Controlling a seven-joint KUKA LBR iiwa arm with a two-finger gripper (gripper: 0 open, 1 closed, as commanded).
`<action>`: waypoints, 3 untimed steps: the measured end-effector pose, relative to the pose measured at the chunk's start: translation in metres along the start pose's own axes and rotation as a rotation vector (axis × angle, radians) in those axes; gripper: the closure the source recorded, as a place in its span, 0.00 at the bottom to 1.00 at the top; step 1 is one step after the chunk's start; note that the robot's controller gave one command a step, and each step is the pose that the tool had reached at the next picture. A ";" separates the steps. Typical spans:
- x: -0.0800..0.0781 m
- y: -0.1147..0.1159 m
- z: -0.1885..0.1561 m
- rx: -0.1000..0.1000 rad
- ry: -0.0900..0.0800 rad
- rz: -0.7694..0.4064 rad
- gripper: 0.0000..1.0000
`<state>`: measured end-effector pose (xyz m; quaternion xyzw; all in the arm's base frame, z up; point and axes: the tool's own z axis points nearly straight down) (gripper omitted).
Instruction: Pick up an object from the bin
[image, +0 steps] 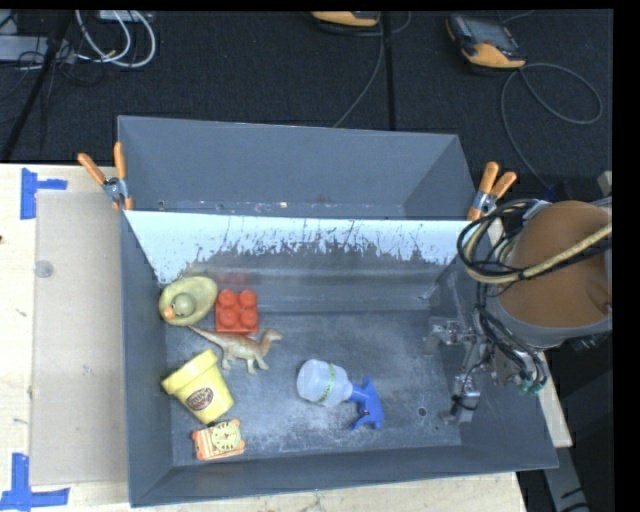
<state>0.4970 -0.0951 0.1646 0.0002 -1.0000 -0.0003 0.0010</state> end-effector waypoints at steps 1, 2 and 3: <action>-0.002 0.059 0.057 0.000 0.001 -0.034 0.00; 0.001 0.092 0.083 -0.004 0.011 -0.082 0.00; -0.009 0.106 0.069 -0.001 0.003 0.042 0.00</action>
Offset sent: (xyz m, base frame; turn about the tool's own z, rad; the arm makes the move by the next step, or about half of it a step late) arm 0.0008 0.0847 -0.0337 -0.1493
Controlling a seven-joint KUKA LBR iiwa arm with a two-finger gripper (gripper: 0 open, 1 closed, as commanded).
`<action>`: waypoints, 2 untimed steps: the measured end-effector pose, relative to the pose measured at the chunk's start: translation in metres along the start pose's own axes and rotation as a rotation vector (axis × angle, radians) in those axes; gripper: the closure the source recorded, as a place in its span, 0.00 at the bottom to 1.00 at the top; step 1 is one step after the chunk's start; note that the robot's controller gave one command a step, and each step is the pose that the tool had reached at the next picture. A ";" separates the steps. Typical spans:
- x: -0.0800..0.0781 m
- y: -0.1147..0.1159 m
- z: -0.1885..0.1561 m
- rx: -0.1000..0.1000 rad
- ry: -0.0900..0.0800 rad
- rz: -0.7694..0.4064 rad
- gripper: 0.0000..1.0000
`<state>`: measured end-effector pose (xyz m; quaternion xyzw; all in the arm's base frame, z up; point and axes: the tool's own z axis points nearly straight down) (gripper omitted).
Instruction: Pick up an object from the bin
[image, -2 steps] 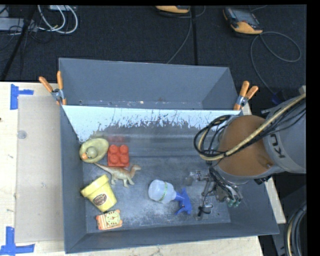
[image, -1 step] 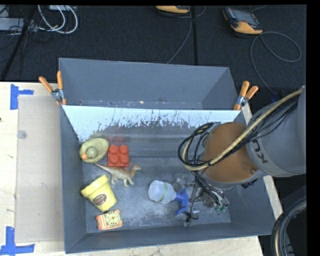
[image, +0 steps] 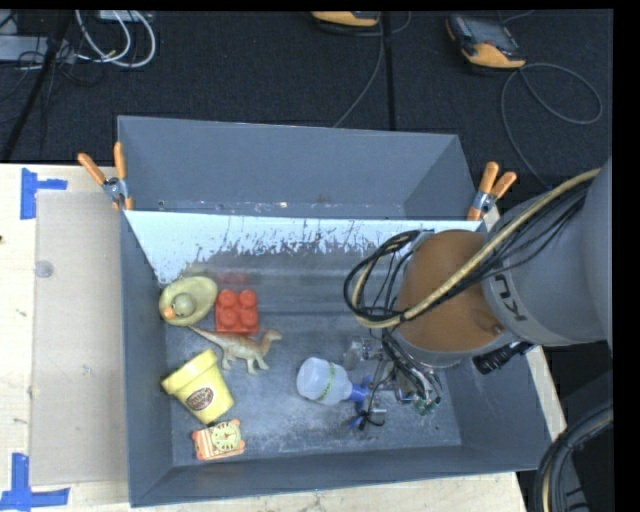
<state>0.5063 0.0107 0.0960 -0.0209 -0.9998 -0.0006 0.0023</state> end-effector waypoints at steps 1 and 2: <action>0.004 0.018 0.020 -0.001 0.008 0.012 0.00; 0.038 0.021 0.027 0.001 0.004 0.289 1.00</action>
Offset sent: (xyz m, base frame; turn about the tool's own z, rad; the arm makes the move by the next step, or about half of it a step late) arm -0.0363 0.0223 -0.0260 0.2915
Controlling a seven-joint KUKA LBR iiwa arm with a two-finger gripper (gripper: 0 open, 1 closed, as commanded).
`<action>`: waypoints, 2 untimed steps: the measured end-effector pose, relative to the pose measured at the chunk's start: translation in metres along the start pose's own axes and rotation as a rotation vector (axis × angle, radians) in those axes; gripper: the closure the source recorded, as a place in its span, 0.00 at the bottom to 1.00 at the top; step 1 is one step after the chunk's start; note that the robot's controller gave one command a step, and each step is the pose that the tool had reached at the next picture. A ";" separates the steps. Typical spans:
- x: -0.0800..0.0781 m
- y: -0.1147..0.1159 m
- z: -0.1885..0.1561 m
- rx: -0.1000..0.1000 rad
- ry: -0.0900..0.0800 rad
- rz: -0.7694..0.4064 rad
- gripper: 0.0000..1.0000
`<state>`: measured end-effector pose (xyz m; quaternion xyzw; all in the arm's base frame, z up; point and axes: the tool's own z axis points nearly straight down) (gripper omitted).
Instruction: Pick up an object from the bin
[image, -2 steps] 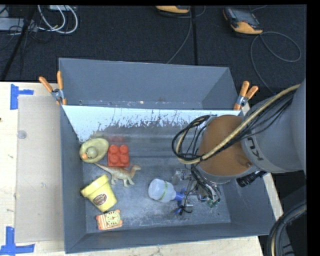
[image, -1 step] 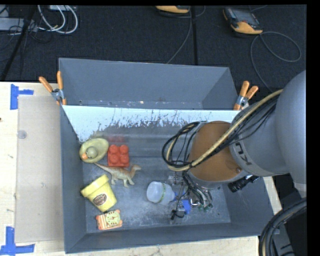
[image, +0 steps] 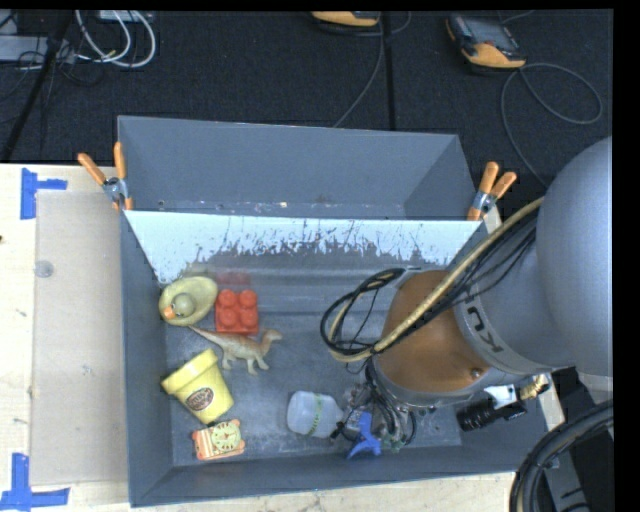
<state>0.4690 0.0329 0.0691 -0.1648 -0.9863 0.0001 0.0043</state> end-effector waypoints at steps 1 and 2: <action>0.000 0.000 0.000 0.000 0.000 0.000 1.00; 0.001 -0.001 -0.005 0.002 0.006 0.000 1.00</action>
Offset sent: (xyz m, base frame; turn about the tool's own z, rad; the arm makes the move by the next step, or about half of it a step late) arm 0.0000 0.0000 0.1087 0.0000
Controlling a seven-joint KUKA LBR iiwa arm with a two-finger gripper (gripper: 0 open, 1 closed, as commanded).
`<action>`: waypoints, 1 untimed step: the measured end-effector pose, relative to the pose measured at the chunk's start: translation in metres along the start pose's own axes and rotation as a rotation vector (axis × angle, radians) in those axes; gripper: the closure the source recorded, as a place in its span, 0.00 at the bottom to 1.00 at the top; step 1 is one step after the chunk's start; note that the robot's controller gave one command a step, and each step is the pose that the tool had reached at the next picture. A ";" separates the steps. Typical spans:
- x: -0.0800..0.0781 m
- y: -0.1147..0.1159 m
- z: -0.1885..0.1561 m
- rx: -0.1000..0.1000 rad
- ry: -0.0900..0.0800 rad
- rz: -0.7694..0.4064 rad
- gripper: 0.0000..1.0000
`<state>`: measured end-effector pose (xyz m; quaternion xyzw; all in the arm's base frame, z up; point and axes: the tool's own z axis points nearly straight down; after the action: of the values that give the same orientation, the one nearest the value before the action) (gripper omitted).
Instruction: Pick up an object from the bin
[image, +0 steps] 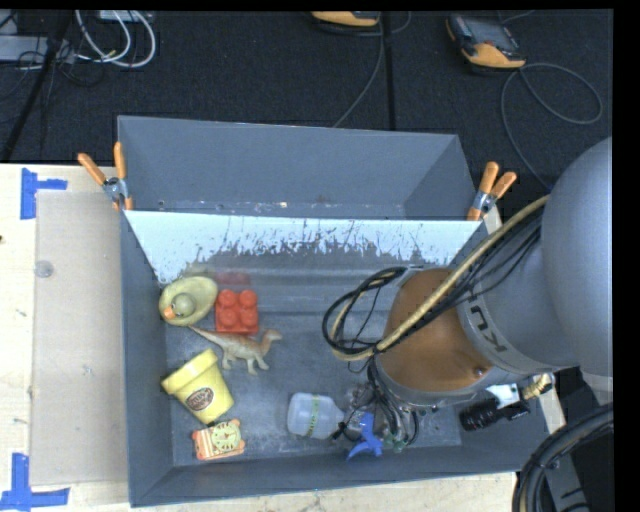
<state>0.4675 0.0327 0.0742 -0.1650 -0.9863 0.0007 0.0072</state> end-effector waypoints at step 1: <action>-0.001 0.000 -0.032 -0.001 -0.003 -0.003 1.00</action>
Offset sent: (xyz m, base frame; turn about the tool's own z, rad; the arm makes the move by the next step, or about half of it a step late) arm 0.0001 0.0000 0.0344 0.0000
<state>0.4686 0.0326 0.1066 -0.1634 -0.9865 0.0006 0.0058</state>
